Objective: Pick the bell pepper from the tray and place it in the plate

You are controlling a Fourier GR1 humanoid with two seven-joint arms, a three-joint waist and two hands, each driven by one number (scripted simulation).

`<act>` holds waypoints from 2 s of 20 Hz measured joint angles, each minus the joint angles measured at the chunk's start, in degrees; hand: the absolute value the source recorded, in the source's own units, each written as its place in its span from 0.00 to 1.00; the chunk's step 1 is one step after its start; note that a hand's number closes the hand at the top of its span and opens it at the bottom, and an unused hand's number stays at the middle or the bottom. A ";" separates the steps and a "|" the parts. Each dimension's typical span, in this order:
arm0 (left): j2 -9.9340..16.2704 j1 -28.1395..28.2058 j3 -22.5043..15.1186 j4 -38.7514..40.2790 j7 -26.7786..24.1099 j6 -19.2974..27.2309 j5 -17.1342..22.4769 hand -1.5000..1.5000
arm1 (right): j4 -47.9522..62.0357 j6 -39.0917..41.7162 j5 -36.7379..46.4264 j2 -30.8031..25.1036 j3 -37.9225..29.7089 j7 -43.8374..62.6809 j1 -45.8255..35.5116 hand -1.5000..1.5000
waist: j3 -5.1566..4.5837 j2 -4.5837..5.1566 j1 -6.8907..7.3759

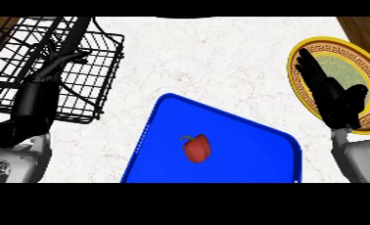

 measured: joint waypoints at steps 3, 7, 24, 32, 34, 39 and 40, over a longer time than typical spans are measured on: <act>-0.39 -0.73 -0.80 3.26 -5.64 -0.76 -2.18 0.50 | -3.03 4.26 -0.54 1.93 4.23 -0.25 -0.83 1.00 | -0.40 -0.87 0.79; -0.64 -3.34 -0.26 9.45 -19.53 5.37 -10.88 0.50 | -8.81 10.85 1.45 2.97 10.93 -2.56 -6.04 1.00 | -0.90 -1.37 3.81; -6.07 12.91 1.11 4.04 -11.64 4.51 -3.94 0.50 | -13.37 16.22 15.84 1.31 23.93 -19.86 -9.32 0.00 | 1.98 -1.48 2.82; -5.13 15.90 1.14 -0.88 -0.20 2.34 -0.70 0.50 | -12.99 15.99 31.52 -3.43 29.27 -19.00 -15.65 0.00 | 1.72 -2.84 1.21; -5.03 16.22 1.13 -1.68 1.55 2.31 -0.60 0.50 | -12.73 16.90 34.64 -4.12 30.94 -17.53 -17.20 0.00 | 1.65 -2.91 1.04; -4.59 16.75 1.12 -3.29 5.41 2.24 -0.71 0.50 | -12.00 21.46 40.59 -4.45 36.30 -11.58 -19.91 0.00 | 1.46 -3.02 0.70; -4.48 16.76 1.10 -3.52 6.01 2.01 -0.60 0.50 | -11.68 22.35 41.46 -4.23 37.24 -10.39 -20.23 0.00 | 1.43 -3.01 0.73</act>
